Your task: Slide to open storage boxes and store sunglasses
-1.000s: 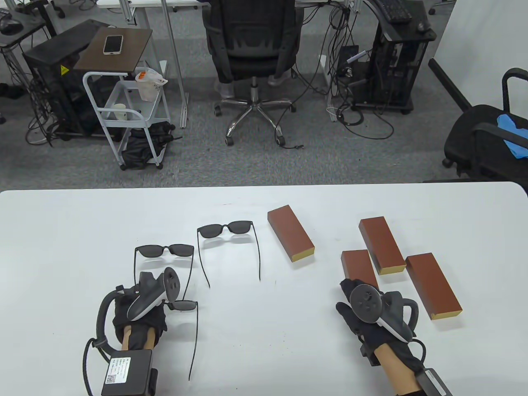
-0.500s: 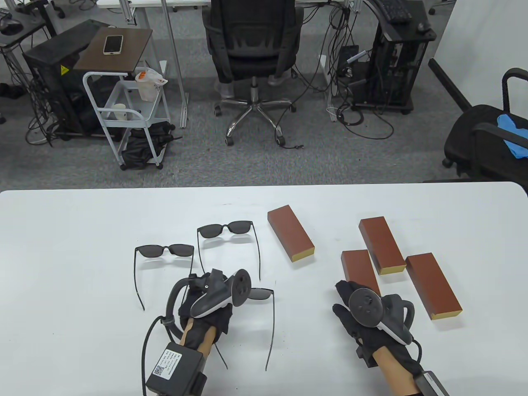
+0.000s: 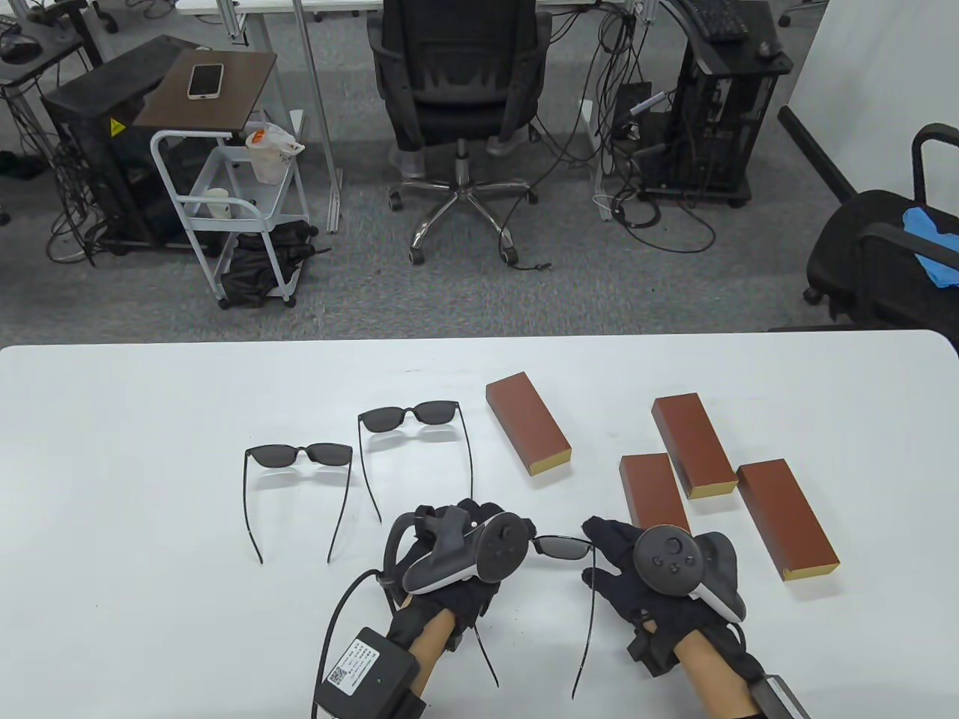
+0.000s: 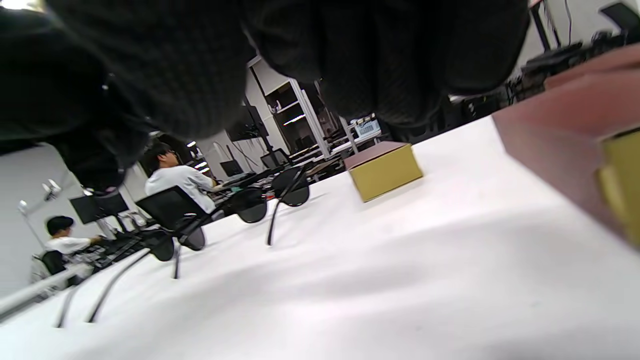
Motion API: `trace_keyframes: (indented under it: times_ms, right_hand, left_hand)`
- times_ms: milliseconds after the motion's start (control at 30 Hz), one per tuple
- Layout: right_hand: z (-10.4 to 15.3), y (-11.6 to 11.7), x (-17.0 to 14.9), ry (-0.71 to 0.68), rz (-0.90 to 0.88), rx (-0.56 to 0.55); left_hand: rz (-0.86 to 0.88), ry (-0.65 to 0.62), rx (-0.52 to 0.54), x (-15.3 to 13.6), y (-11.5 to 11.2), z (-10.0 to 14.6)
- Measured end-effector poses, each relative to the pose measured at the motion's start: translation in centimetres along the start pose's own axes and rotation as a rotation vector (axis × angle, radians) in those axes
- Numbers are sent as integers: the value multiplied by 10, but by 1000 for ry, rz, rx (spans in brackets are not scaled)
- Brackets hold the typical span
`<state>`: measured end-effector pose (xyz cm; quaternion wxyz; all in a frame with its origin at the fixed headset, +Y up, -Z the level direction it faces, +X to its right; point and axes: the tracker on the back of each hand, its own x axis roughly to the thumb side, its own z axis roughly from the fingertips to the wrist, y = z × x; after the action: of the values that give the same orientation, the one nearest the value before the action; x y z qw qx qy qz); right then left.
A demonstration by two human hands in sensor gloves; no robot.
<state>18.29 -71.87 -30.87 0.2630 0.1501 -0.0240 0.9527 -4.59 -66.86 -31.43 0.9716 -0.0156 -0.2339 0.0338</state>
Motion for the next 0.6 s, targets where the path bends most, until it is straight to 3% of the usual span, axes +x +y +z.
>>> trace_keyframes:
  times_ms: [400,600]
  right_hand:
    - [-1,2,-6,4,-250,5]
    - [0,-3,-10,42,-342,-88]
  left_hand:
    - [67,-21,-21,4,-2,1]
    - [269,16,-11,-6,-1,0]
